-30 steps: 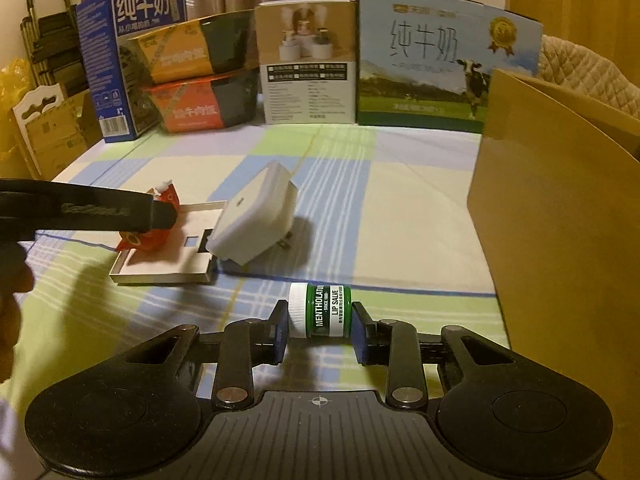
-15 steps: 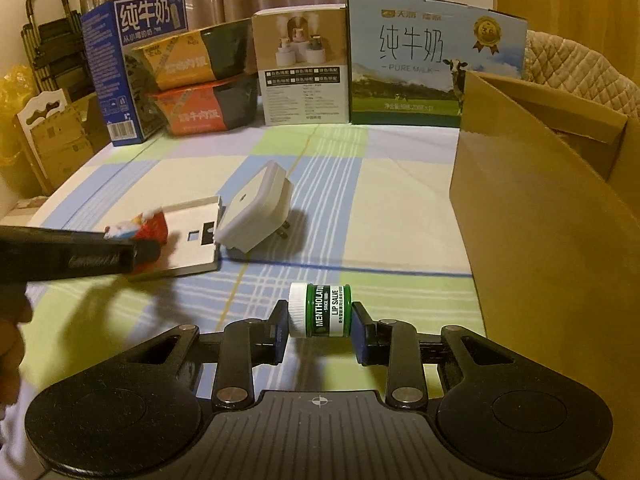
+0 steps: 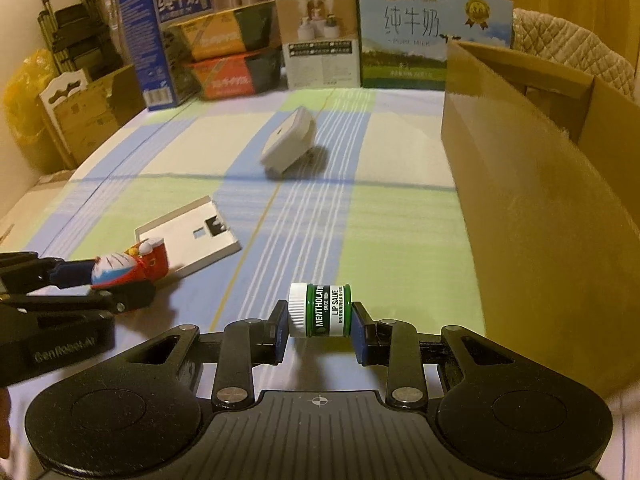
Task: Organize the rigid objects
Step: 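Lift the Doraemon figure with the left gripper while the right holds the bottle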
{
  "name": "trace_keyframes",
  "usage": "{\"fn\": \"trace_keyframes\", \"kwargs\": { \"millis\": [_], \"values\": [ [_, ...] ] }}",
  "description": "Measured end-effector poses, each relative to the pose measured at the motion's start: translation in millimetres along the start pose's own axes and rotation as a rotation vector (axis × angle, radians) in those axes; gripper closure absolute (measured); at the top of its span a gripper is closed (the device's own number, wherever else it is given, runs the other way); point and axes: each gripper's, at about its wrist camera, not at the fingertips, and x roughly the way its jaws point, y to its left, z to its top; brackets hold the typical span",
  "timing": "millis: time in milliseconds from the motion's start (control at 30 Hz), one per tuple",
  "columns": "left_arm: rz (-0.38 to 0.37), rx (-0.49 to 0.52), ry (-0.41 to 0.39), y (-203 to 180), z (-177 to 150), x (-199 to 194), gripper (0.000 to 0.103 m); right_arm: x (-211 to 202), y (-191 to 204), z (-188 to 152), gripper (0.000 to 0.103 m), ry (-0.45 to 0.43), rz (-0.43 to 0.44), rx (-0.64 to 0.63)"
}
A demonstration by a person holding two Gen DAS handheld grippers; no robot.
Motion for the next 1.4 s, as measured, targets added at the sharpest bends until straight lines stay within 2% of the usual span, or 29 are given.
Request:
{"fn": "trace_keyframes", "kwargs": {
  "millis": [133, 233, 367, 500, 600, 833, 1067, 1400],
  "values": [
    [0.001, -0.003, 0.012, -4, -7, -1, 0.062, -1, 3, -7, 0.075, 0.012, 0.003, 0.007],
    [-0.013, -0.027, 0.014, -1, -6, -1, 0.056, -2, 5, -7, 0.075, 0.007, 0.007, 0.004],
    [-0.009, -0.051, 0.006, 1, -1, 3, 0.055, -1, 3, -8, 0.075, 0.005, 0.005, 0.011],
    [-0.004, -0.077, 0.021, 3, 2, 8, 0.055, 1, 1, -8, 0.075, 0.006, 0.002, 0.016],
    [-0.001, -0.090, 0.045, 5, 1, 11, 0.062, 1, 1, -8, 0.075, 0.002, -0.002, 0.016],
    [0.009, -0.094, 0.058, 7, 0, 6, 0.063, -2, 0, -6, 0.075, -0.001, 0.003, 0.018],
    [0.012, -0.084, 0.024, 5, 6, -9, 0.063, -16, 5, 1, 0.075, -0.026, 0.008, 0.011],
    [0.005, -0.123, -0.010, 2, 23, -45, 0.063, -52, 12, 9, 0.075, -0.068, 0.009, 0.002]
  ]
}}
